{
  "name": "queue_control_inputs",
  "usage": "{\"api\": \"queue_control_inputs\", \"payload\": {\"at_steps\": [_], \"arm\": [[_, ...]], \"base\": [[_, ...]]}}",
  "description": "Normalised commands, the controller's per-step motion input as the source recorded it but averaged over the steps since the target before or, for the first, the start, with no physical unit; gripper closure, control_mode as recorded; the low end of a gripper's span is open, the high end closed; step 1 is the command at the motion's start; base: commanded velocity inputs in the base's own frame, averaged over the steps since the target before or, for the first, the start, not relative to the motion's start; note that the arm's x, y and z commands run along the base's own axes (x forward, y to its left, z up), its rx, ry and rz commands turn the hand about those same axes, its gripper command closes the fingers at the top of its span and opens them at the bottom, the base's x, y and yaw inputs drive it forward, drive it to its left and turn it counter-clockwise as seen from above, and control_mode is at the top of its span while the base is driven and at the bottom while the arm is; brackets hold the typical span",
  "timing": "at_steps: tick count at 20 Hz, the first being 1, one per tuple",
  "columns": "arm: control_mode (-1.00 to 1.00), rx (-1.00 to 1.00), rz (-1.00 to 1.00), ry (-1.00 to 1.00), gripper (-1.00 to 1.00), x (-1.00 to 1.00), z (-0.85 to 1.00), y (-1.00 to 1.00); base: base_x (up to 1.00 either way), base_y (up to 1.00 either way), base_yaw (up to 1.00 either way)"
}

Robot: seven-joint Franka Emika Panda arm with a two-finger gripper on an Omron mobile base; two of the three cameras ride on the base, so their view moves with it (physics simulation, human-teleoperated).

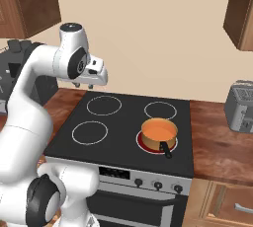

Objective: Wait until the marinara sauce is simmered to a deep red color and then turn off the stove.

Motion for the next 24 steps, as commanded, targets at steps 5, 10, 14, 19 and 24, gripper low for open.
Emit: {"api": "queue_control_inputs", "payload": {"at_steps": [5, 10, 14, 19, 24], "arm": [[-1.00, 0.00, -0.04, 0.00, -1.00, -0.20, -0.09, -0.28], [-1.00, 0.01, -0.04, 0.00, -1.00, -0.27, -0.12, -0.44], [-1.00, 0.00, 0.00, 0.00, -1.00, 0.00, 0.00, 0.00], [-1.00, 0.00, 0.00, 0.00, -1.00, 0.00, 0.00, 0.00], [-1.00, 0.00, 0.00, 0.00, -1.00, 0.00, 0.00, 0.00]], "base": [[0.00, 0.00, 0.00], [0.00, 0.00, 0.00], [0.00, 0.00, 0.00], [0.00, 0.00, 0.00], [0.00, 0.00, 0.00]]}}
